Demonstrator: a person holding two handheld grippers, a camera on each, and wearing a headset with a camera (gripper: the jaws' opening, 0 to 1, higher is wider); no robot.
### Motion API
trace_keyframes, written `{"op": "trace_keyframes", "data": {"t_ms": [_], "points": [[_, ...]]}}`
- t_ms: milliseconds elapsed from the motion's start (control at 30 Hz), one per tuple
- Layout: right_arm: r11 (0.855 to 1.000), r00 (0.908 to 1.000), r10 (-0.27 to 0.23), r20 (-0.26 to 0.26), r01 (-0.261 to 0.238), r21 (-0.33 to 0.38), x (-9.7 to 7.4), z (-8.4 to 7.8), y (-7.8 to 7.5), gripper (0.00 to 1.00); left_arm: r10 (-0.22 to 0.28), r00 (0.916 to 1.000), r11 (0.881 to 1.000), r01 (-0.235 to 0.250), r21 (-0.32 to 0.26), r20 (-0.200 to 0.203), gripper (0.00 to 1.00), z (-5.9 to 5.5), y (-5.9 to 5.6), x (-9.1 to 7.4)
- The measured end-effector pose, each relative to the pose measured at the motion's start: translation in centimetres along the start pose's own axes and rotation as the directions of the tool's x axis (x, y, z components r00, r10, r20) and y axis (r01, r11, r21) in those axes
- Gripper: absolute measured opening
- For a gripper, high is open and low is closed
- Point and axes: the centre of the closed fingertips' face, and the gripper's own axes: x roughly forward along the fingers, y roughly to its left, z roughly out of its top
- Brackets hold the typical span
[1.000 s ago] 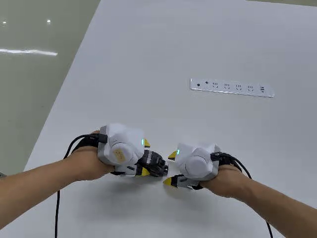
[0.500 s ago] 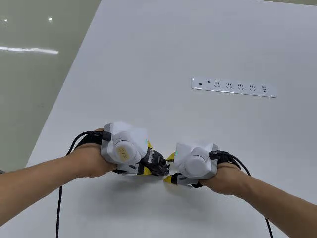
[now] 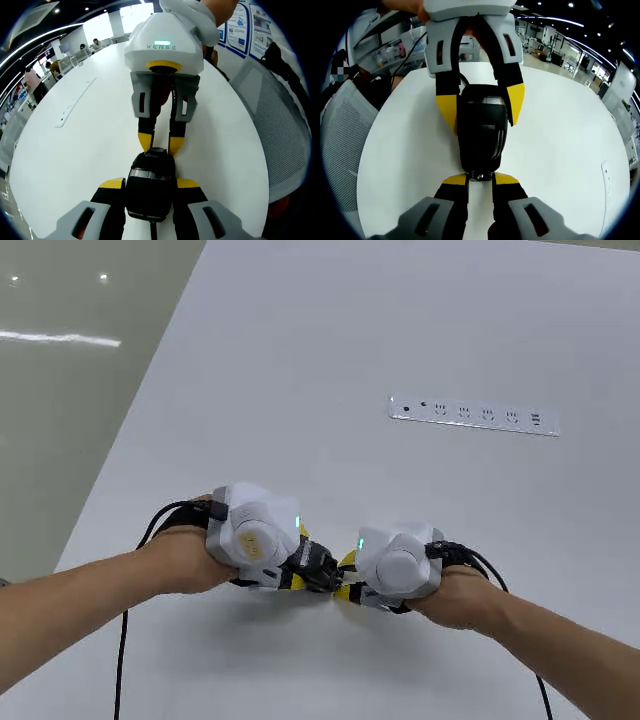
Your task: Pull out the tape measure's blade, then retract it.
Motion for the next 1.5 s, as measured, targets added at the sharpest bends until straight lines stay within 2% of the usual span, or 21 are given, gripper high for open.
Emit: {"op": "trace_keyframes", "data": {"t_ms": [333,600,1200,1500], "points": [[1.000,1.0000,-0.001,0.001,0.001,0.002,0.00,0.00,-0.13,0.16,0.000,1.0000,1.000,0.000,0.005,-0.006,0.33,-0.03,0.00,0.03],[1.000,0.9999,0.001,-0.013,-0.002,-0.027,-0.01,-0.08,-0.12,0.15,0.003,1.0000,1.000,-0.002,0.010,-0.004,0.32,-0.02,-0.01,0.03],[0.997,0.9991,0.031,-0.029,-0.033,-0.067,-0.24,-0.26,-0.15,0.12,0.001,0.9999,1.000,-0.001,0.017,-0.016,0.31,-0.05,0.06,0.09],[0.997,0.9987,0.045,-0.023,-0.046,-0.054,-0.29,-0.50,-0.25,0.12,-0.003,0.9998,1.000,0.003,0.016,-0.018,0.31,-0.07,0.11,0.12]]}}
